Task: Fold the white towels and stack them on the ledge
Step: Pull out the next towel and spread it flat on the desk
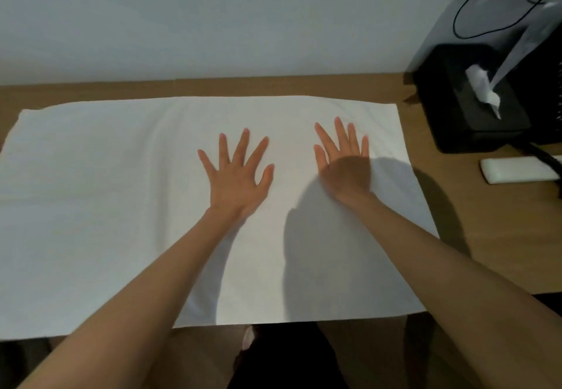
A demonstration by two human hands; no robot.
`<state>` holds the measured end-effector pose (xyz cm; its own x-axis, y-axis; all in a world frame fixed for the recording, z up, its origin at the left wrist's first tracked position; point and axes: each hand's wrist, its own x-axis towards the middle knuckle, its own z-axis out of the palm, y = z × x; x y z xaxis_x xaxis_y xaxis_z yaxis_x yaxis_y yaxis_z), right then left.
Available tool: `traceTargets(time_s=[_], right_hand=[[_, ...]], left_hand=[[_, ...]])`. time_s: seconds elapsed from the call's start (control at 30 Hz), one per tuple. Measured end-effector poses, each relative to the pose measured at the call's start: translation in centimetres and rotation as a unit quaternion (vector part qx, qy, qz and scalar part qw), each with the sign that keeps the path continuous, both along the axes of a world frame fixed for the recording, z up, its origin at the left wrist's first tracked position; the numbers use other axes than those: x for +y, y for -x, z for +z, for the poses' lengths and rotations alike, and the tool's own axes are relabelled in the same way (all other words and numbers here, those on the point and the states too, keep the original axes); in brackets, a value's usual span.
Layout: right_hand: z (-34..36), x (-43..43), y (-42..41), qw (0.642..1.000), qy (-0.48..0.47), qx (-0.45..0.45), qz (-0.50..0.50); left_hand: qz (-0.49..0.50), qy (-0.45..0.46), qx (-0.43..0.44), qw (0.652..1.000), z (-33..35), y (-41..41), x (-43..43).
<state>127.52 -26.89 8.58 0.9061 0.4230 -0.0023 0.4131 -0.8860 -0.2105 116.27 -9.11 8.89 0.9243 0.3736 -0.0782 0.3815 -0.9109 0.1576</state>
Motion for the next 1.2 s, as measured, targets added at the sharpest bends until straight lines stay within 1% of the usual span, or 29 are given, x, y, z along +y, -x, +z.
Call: traceTargets(time_s=[0.17, 0.33, 0.4, 0.47, 0.53, 0.57, 0.63, 0.73, 0.8, 0.9, 1.07, 1.2], right_hand=[[0.3, -2.7, -3.0, 0.997, -0.002, 0.013, -0.076], [1.6, -3.5, -4.3, 0.995, -0.01, 0.031, -0.097], [2.7, -3.2, -4.9, 0.995, -0.042, -0.006, -0.092], [3.9, -2.5, -5.6, 0.992, -0.1, -0.043, -0.067], [5.0, -1.7, -6.7, 0.99, -0.126, -0.047, -0.04], [5.4, -1.3, -7.5, 0.99, -0.129, -0.033, -0.037], [5.8, -0.7, -9.1, 0.992, -0.116, 0.009, -0.053], [5.5, -1.1, -11.0, 0.988, -0.083, 0.066, -0.11], [5.1, -1.8, -11.3, 0.984, -0.084, 0.08, -0.133], [4.7, -2.5, -11.8, 0.985, -0.074, 0.062, -0.146], [4.4, -2.6, -12.4, 0.987, 0.015, 0.038, -0.155], [4.5, -2.4, -11.6, 0.993, 0.089, 0.001, -0.081]], left_hand=[[0.007, 0.001, -0.004, 1.0, 0.2, 0.0, -0.2], [0.007, 0.029, -0.004, 1.0, 0.9, 0.0, -0.4], [0.013, 0.066, -0.042, 0.997, 1.7, -0.2, -0.4], [0.026, 0.079, -0.114, 0.99, 2.9, -0.8, -0.2], [0.027, 0.071, -0.164, 0.983, 4.1, -1.7, 0.3], [0.022, 0.076, -0.171, 0.982, 4.6, -2.2, 0.6], [0.013, 0.084, -0.158, 0.984, 5.4, -3.4, 1.0], [0.005, 0.069, -0.123, 0.99, 5.7, -5.2, 1.3], [0.005, 0.066, -0.097, 0.993, 5.5, -6.0, 1.3], [0.001, 0.058, -0.073, 0.996, 4.9, -6.6, 1.2], [-0.002, 0.035, -0.051, 0.998, 3.9, -6.3, 1.0], [-0.008, 0.066, -0.032, 0.997, 4.1, -6.0, 1.0]])
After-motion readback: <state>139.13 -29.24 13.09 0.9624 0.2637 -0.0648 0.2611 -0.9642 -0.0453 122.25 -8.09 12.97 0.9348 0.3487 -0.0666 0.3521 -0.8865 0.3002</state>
